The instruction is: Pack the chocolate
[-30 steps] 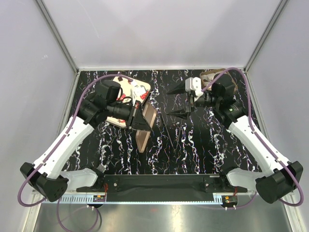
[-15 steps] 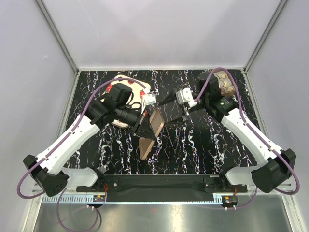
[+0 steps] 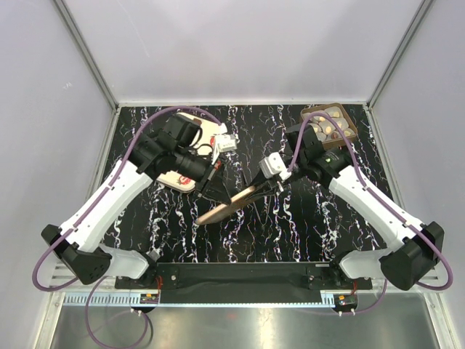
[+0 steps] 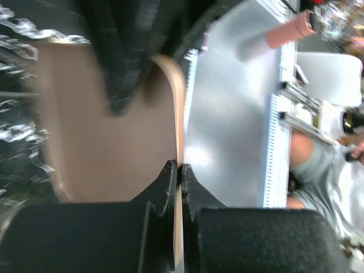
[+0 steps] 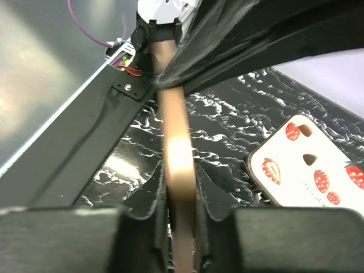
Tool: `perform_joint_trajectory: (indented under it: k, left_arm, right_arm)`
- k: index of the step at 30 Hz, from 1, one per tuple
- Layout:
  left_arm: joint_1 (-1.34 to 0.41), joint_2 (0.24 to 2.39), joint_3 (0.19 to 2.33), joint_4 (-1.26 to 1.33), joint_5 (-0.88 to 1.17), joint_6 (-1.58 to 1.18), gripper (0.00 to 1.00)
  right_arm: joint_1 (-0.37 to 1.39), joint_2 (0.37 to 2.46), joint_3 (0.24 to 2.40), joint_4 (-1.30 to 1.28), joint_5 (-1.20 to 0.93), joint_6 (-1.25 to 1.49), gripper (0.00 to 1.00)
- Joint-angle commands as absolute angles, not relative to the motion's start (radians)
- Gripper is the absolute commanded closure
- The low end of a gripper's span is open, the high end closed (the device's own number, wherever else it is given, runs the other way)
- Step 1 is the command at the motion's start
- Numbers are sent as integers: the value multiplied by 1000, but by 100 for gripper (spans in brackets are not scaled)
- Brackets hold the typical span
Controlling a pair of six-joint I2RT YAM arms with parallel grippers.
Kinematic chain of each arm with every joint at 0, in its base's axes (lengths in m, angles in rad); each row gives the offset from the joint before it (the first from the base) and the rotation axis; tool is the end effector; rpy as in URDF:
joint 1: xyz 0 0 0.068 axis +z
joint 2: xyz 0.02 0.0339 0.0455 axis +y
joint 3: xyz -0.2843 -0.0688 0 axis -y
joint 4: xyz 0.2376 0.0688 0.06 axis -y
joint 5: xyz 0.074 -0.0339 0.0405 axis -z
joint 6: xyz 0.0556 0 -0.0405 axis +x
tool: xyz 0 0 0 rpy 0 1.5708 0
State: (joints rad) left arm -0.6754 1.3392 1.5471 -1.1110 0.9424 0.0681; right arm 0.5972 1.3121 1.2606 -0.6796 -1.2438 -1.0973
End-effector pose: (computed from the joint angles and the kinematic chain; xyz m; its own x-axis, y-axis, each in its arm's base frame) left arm 0.1599 -0.1857 0.4142 -0.5598 0.4997 -0.6610 0.7984 0.1119 -0.5916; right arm 0.1821 0.1875 0.3747 0.4278 -0.0548 -0.9022 -0.8396 -0.3938 -0.3742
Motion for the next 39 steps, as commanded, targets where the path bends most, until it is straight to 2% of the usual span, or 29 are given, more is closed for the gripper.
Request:
perform_joint_trajectory:
  k: [1,3,6,9,10,13,15,17,18,20,24,28,35,39]
  left_arm:
    - [-646,1365,1620,-1032,888,94,100]
    - [-612,1384,1653,-1044,847,83,100]
    - [-569,1401,1684,-987,789,32,99]
    - [-542,1411,1726,-927,596,-49,73]
    - [-531,1426,1761,-919,560,-92,67]
    - [-468,1456,1821,-879,473,-193,58]
    - [-430,1459,1877,-844,405,-242,41]
    - [-414,1447,1904,-812,365,-297,32]
    - [-405,1437,1908,-786,313,-308,17]
    - [-399,1410,1911,-769,264,-334,1]
    - [-397,1345,1849,-752,112,-342,1]
    - [-397,1234,1631,-718,43,-333,1]
    - [-397,1105,1335,-647,81,-315,1]
    - [-399,1088,1255,-640,156,-276,1]
  right_arm:
    - [611,1286,1261,-631,-1252,-1075,89]
    - [611,1270,1241,-500,-1227,-969,100]
    - [611,1264,1210,-396,-1206,-861,100]
    - [611,1275,1219,-306,-1158,-714,100]
    - [609,1281,1227,-275,-1138,-668,100]
    - [611,1321,1268,-140,-972,-384,100]
    - [609,1377,1324,-203,-911,-325,100]
    - [609,1431,1393,-236,-863,-276,100]
    - [609,1443,1411,-261,-845,-237,100]
    - [607,1462,1427,-256,-781,-209,100]
    - [562,1456,1381,-87,-602,-13,100]
    - [401,1453,1332,66,-503,247,100]
    - [188,1509,1338,106,-218,422,100]
    - [69,1591,1373,171,-238,596,100]
